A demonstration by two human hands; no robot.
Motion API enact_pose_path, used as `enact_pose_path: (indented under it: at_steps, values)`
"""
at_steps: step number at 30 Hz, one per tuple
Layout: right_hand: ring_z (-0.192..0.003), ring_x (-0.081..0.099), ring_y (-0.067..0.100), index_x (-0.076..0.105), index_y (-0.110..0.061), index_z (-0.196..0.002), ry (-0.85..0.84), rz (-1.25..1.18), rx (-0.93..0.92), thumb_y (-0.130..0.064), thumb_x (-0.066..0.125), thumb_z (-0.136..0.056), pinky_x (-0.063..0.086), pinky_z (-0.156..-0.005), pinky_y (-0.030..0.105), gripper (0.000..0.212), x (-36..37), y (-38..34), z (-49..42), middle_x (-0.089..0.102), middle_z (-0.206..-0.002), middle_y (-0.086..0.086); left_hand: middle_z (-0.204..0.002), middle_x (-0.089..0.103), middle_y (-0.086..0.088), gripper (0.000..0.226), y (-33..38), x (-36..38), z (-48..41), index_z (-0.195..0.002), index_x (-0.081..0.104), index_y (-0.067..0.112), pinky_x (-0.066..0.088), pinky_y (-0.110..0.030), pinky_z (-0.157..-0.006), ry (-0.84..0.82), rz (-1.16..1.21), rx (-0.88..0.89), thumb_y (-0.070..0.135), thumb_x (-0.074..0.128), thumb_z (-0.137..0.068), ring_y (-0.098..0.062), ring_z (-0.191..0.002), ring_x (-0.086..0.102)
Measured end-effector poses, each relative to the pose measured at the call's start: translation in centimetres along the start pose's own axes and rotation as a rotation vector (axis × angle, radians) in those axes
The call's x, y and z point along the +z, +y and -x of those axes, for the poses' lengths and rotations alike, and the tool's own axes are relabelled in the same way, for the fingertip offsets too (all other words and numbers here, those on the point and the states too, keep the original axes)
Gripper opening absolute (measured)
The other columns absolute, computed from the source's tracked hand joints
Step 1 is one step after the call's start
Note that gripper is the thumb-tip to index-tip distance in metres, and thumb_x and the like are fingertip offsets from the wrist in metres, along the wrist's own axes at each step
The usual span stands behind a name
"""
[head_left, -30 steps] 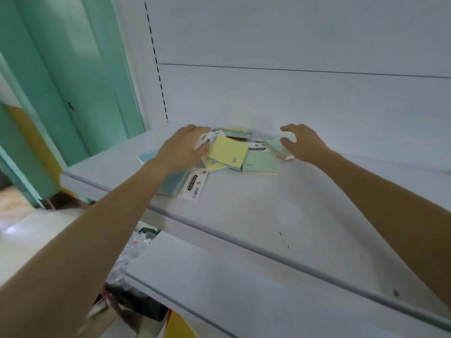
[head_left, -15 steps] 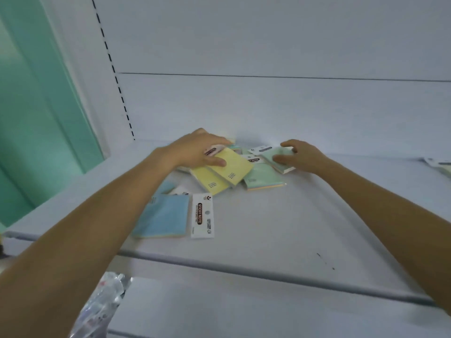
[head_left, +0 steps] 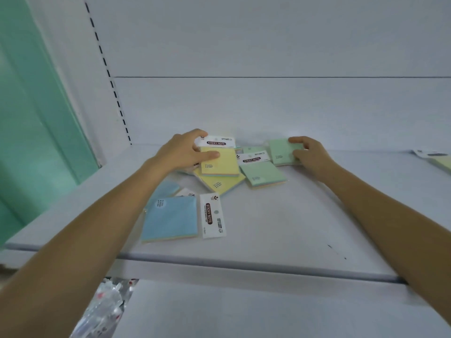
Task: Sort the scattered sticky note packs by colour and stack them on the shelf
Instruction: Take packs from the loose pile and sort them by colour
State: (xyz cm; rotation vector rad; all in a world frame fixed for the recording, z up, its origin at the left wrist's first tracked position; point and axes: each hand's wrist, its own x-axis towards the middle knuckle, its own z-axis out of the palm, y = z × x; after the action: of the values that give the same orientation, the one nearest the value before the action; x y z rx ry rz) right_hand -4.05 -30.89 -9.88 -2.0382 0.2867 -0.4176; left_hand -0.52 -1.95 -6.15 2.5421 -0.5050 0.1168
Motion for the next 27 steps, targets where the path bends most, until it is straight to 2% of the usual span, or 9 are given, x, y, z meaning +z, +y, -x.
enact_pose_path:
  at_steps: [4, 8, 10, 13, 17, 18, 22, 25, 27]
  values:
    - [-0.093, 0.049, 0.021, 0.053, -0.017, -0.124, -0.038, 0.08, -0.063, 0.003, 0.046, -0.083, 0.044, -0.085, 0.033, 0.046, -0.4, 0.3, 0.1, 0.048, -0.134, 0.008, -0.089, 0.062, -0.001, 0.059, 0.6, 0.4, 0.4, -0.126, 0.051, 0.026, 0.045, -0.023, -0.072, -0.048, 0.168, 0.03, 0.033, 0.075, -0.073, -0.019, -0.083, 0.059]
    - [-0.09, 0.05, 0.021, 0.054, -0.018, -0.125, -0.074, 0.029, -0.02, 0.005, 0.046, -0.084, 0.046, -0.076, 0.028, 0.048, -1.2, 0.2, 0.4, 0.05, -0.13, 0.007, -0.093, 0.051, 0.001, 0.041, 1.1, 0.3, 0.3, -0.116, 0.059, 0.022, 0.045, -0.027, -0.069, 0.015, 0.249, 0.076, 0.024, 0.072, -0.078, -0.019, -0.08, 0.054]
    - [-0.094, 0.052, 0.021, 0.052, -0.014, -0.128, -0.104, -0.071, 0.059, 0.009, 0.045, -0.084, 0.051, -0.069, 0.02, 0.05, -1.7, -0.2, 0.7, 0.05, -0.123, 0.006, -0.092, 0.05, 0.002, 0.035, 1.4, 0.1, 0.2, -0.113, 0.062, 0.017, 0.045, -0.027, -0.069, 0.071, 0.323, 0.065, 0.021, 0.071, -0.079, -0.018, -0.08, 0.052]
    - [-0.097, 0.051, 0.022, 0.048, -0.006, -0.13, -0.134, -0.17, 0.14, 0.013, 0.043, -0.084, 0.051, -0.054, 0.01, 0.05, -2.9, -1.1, 1.4, 0.047, -0.113, 0.007, -0.08, 0.049, 0.006, 0.034, 1.6, 0.0, -0.4, -0.112, 0.063, 0.012, 0.045, -0.03, -0.074, 0.135, 0.467, 0.023, 0.019, 0.07, -0.079, -0.016, -0.073, 0.051]
    - [-0.101, 0.051, 0.023, 0.048, -0.006, -0.13, -0.103, -0.174, 0.209, 0.013, 0.044, -0.084, 0.054, -0.078, 0.027, 0.049, -5.7, -0.9, 2.9, 0.044, -0.116, 0.008, -0.081, 0.047, 0.004, 0.036, 3.5, 1.0, -1.3, -0.118, 0.06, 0.01, 0.041, -0.02, -0.061, 0.116, 0.628, -0.007, 0.014, 0.066, -0.083, -0.008, -0.064, 0.046]
    - [-0.101, 0.051, 0.023, 0.048, -0.006, -0.13, -0.091, -0.178, 0.22, 0.013, 0.043, -0.084, 0.053, -0.078, 0.027, 0.049, -6.5, -0.7, 3.6, 0.045, -0.116, 0.008, -0.082, 0.047, 0.003, 0.036, 4.4, 1.5, -1.5, -0.12, 0.059, 0.01, 0.041, -0.019, -0.059, 0.09, 0.658, -0.011, 0.012, 0.064, -0.084, -0.006, -0.063, 0.046]
    - [-0.096, 0.05, 0.021, 0.046, -0.004, -0.131, -0.005, -0.188, 0.222, 0.014, 0.042, -0.085, 0.053, -0.059, 0.013, 0.05, -10.0, 0.6, 6.5, 0.043, -0.114, 0.008, -0.068, 0.042, 0.005, 0.039, 8.8, 4.1, -2.0, -0.124, 0.056, 0.008, 0.04, -0.012, -0.048, -0.007, 0.739, 0.005, 0.004, 0.056, -0.086, 0.003, -0.04, 0.046]
    - [-0.083, 0.053, 0.017, 0.044, -0.004, -0.133, 0.024, -0.172, 0.223, 0.014, 0.041, -0.085, 0.051, -0.053, 0.01, 0.052, -12.9, 2.0, 8.6, 0.044, -0.115, 0.008, -0.071, 0.043, 0.005, 0.042, 12.4, 6.5, -2.1, -0.126, 0.055, 0.008, 0.041, -0.016, -0.056, -0.07, 0.778, 0.024, 0.001, 0.052, -0.085, -0.008, -0.055, 0.045]
    - [-0.076, 0.052, 0.013, 0.042, -0.004, -0.134, 0.04, -0.177, 0.221, 0.015, 0.04, -0.085, 0.05, -0.051, 0.009, 0.053, -15.1, 3.0, 10.0, 0.045, -0.116, 0.007, -0.073, 0.044, 0.006, 0.043, 15.1, 8.1, -1.7, -0.126, 0.055, 0.009, 0.043, -0.014, -0.053, -0.099, 0.79, 0.035, 0.0, 0.049, -0.085, -0.01, -0.059, 0.045]
